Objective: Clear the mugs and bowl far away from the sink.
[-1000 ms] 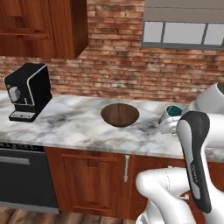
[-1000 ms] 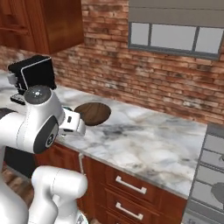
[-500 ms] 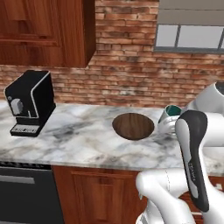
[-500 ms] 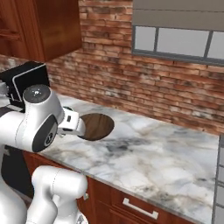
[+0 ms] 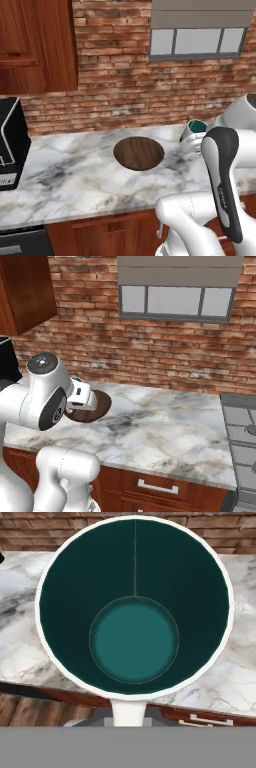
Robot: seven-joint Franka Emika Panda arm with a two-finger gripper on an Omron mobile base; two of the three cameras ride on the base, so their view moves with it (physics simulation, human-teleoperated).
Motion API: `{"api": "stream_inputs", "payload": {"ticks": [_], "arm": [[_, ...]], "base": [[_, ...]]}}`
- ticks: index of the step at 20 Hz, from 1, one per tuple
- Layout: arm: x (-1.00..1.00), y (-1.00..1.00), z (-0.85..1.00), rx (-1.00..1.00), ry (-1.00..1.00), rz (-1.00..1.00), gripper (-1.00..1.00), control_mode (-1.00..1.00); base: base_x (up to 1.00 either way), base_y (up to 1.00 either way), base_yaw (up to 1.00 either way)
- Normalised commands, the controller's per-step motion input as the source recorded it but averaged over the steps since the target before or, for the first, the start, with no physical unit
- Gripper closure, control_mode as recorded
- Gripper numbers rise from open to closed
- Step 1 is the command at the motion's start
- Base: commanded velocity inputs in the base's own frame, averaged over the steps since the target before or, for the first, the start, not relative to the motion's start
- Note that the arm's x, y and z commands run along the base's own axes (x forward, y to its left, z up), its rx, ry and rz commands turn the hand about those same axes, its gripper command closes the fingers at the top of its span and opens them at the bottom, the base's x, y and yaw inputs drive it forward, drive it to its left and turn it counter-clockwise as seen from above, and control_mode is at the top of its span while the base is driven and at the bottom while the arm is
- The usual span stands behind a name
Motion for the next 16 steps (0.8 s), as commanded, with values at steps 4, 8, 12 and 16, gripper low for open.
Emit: {"api": "stream_inputs", "payload": {"ticks": [4, 8, 12, 16], "arm": [[0.0, 0.0, 0.0, 0.0, 0.0, 0.0, 1.0, 1.0], [0.2, -0.46, -0.13, 0.01, 0.16, -0.2, 1.0, -1.0], [0.23, -0.52, -0.09, 0.0, 0.32, -0.08, 1.0, -1.0], [0.3, -0.45, -0.06, 0.0, 0.28, -0.03, 1.0, -1.0]], "base": [[0.49, 0.0, -0.59], [0.0, 0.0, 0.0], [0.0, 0.0, 0.0], [0.0, 0.0, 0.0]]}}
